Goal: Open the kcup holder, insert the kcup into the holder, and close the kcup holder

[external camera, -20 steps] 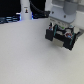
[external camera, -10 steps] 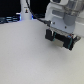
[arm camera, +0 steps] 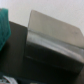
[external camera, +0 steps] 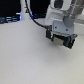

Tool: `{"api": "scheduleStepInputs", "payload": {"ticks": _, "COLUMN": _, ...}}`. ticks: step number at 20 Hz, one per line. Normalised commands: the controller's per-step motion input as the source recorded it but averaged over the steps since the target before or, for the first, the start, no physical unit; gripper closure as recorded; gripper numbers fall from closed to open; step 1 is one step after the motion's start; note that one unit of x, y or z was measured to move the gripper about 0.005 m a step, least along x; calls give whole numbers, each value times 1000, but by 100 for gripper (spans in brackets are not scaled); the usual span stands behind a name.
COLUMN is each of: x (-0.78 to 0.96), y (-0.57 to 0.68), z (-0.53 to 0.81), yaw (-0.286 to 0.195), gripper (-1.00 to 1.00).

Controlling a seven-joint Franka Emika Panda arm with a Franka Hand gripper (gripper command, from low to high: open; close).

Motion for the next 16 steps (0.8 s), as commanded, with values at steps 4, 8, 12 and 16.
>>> {"api": "scheduleStepInputs", "payload": {"ticks": 4, "x": -545, "y": 390, "z": -84, "yaw": 126, "gripper": -100}}
{"api": "scheduleStepInputs", "payload": {"ticks": 8, "x": -551, "y": 483, "z": -81, "yaw": 104, "gripper": -100}}
{"api": "scheduleStepInputs", "payload": {"ticks": 12, "x": -584, "y": 563, "z": -29, "yaw": 73, "gripper": -100}}
{"api": "scheduleStepInputs", "payload": {"ticks": 16, "x": -591, "y": 652, "z": 7, "yaw": 45, "gripper": -100}}
